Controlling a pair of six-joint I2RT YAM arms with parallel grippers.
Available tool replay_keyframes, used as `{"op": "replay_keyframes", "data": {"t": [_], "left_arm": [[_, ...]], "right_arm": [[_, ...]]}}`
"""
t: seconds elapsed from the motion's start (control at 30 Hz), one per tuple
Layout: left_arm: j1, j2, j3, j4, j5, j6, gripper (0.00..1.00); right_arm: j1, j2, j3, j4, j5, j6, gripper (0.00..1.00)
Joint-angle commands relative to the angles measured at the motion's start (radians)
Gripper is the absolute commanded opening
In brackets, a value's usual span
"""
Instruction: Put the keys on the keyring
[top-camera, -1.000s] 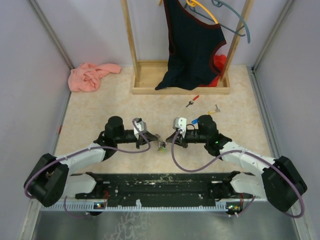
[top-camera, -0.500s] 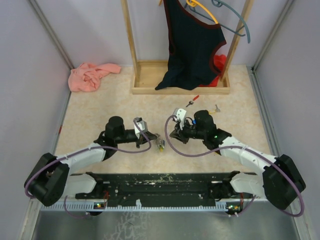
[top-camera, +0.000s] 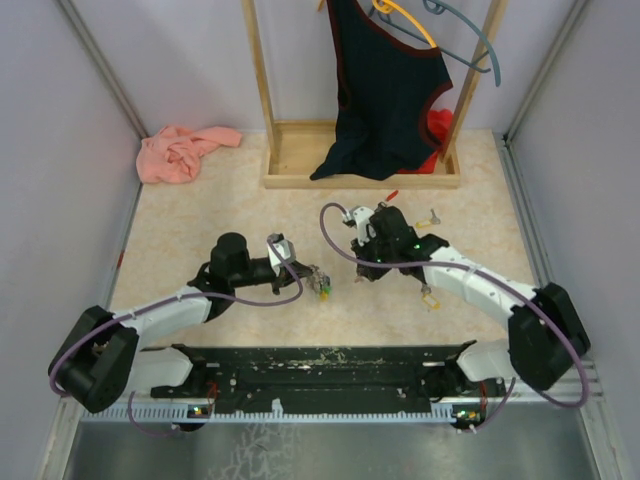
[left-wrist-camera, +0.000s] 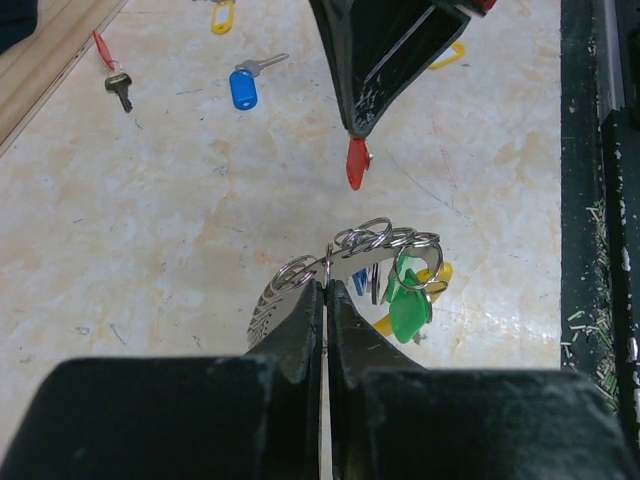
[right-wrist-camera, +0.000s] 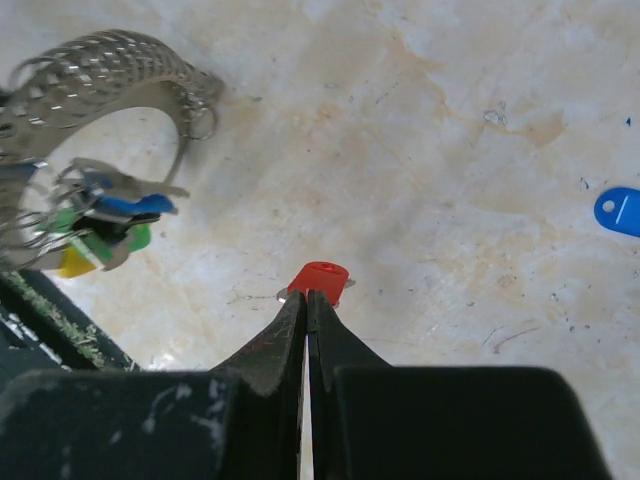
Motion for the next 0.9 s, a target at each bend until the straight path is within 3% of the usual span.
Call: {"op": "replay_keyframes", "data": {"t": [0.0, 0.4, 0.6, 0.87], "left_arm": [[-0.001, -0.024, -0.016, 0.025, -0.006, 0.001, 0.01], [-0.001, -0.021, -0.014, 0.025, -0.008, 0.001, 0.01], [-0.001, -0.021, -0.014, 0.025, -0.004, 0.000, 0.01], [-0.001, -0.017, -0.014, 0.027, -0.001, -0.002, 0.01]], "right_arm": [[-0.007, 0.125, 0.099, -0.045, 0.094, 0.004, 0.00], [-0.006, 0.454, 0.289, -0.015, 0.171, -0.033, 0.00], [-0.007, 0.501, 0.300, 0.022, 0.164, -0.036, 0.00], [-0.007, 0.453, 0.280, 0.033, 0.165, -0.020, 0.14]]}}
